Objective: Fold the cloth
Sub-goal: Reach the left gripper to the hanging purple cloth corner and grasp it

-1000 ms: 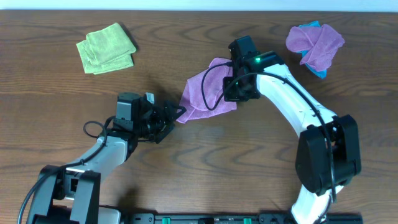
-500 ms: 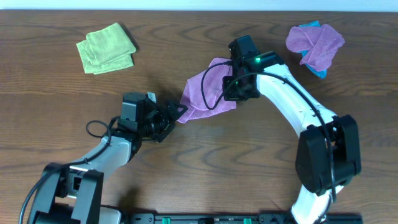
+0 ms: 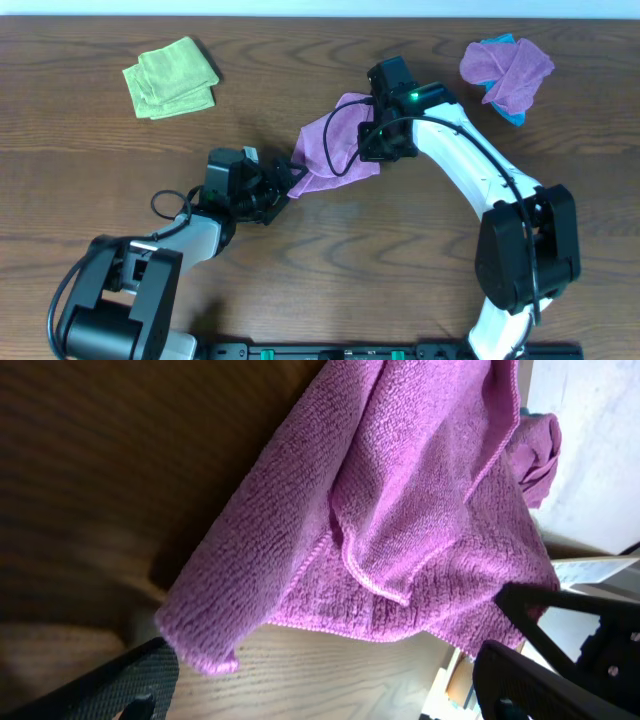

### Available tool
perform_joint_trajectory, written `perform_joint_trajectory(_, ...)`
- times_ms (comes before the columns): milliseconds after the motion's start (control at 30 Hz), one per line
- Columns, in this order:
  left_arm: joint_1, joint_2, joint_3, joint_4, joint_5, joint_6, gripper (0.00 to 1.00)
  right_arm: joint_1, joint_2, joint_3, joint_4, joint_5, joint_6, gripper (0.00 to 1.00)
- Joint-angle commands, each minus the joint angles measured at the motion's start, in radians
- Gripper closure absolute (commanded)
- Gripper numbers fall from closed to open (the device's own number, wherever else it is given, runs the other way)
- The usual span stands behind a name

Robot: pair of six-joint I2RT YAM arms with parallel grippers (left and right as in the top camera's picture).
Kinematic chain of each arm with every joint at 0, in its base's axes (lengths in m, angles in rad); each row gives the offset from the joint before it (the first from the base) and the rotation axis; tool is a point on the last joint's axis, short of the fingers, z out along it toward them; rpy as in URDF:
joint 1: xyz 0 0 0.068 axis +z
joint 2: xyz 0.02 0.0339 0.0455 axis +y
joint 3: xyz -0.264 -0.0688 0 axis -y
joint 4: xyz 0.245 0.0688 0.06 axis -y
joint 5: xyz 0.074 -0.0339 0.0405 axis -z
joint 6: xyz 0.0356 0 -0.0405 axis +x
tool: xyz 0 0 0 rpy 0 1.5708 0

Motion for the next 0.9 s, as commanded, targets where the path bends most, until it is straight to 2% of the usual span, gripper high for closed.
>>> perform_joint_trajectory(0,-0.011,0.031,0.012,0.023,-0.007,-0.035,0.04,-0.002,0.000,0.006,0.000,0.006,-0.007,0.99)
perform_joint_trajectory(167,-0.010,0.031,0.012,0.068,-0.017,-0.044,0.00,-0.002,0.000,0.006,0.000,0.006,-0.007,0.99)
perform_joint_trajectory(200,-0.010,0.031,0.012,0.069,-0.030,-0.051,0.07,-0.002,0.000,0.006,0.000,0.006,-0.007,0.99)
perform_joint_trajectory(233,-0.011,0.031,0.012,0.069,-0.037,-0.055,0.10,-0.002,0.000,0.006,0.000,0.006,-0.007,0.99)
perform_joint_trajectory(367,-0.011,0.031,0.012,0.068,-0.049,-0.058,0.13,-0.002,0.000,0.006,0.000,0.006,-0.008,0.99)
perform_joint_trajectory(467,-0.011,0.031,0.012,0.068,-0.048,-0.061,0.21,-0.002,0.000,0.006,0.000,0.006,-0.008,0.99)
perform_joint_trajectory(867,-0.011,0.031,0.012,0.095,-0.030,-0.061,0.23,-0.002,0.000,0.006,-0.001,0.006,-0.008,0.99)
